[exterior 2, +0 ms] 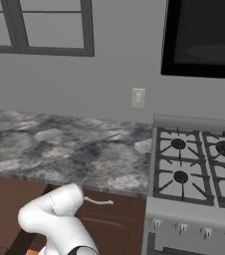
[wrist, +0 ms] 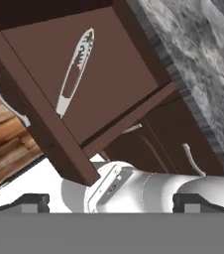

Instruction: Take the tongs from the drawer on the left and place them on the dining counter next to the tray containing the hot dog.

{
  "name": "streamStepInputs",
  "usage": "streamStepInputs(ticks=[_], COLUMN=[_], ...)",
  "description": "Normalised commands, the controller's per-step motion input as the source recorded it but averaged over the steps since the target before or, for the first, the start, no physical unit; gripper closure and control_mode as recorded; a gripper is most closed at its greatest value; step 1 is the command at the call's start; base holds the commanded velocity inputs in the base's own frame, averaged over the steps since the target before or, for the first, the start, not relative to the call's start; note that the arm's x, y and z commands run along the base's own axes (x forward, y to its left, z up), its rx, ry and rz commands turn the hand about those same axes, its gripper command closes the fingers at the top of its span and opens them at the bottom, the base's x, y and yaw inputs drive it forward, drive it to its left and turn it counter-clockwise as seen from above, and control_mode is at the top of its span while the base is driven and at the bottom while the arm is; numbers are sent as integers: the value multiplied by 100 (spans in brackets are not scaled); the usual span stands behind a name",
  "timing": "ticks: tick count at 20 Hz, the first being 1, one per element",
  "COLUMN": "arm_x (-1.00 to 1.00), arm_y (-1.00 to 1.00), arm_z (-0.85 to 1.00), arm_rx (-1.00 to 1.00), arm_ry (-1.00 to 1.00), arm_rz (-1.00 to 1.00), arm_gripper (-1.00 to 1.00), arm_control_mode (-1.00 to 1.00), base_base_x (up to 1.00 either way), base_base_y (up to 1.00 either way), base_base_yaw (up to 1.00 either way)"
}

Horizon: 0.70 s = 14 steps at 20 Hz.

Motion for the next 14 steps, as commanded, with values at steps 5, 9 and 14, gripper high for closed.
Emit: streamStepInputs(ticks=[5, 9, 14], arm_x=[31, 35, 44], arm_y=[-6, -24, -23], arm_z=[57, 1, 0], arm_rx=[13, 10, 12], arm_ry=[15, 1, 6], arm_rz=[-9, 0, -2], arm_gripper=[-100, -100, -100], arm_control_mode=[-100, -100, -100], base_base_x=[0, 0, 0], base_base_y=[0, 0, 0], base_base_yaw=[0, 0, 0])
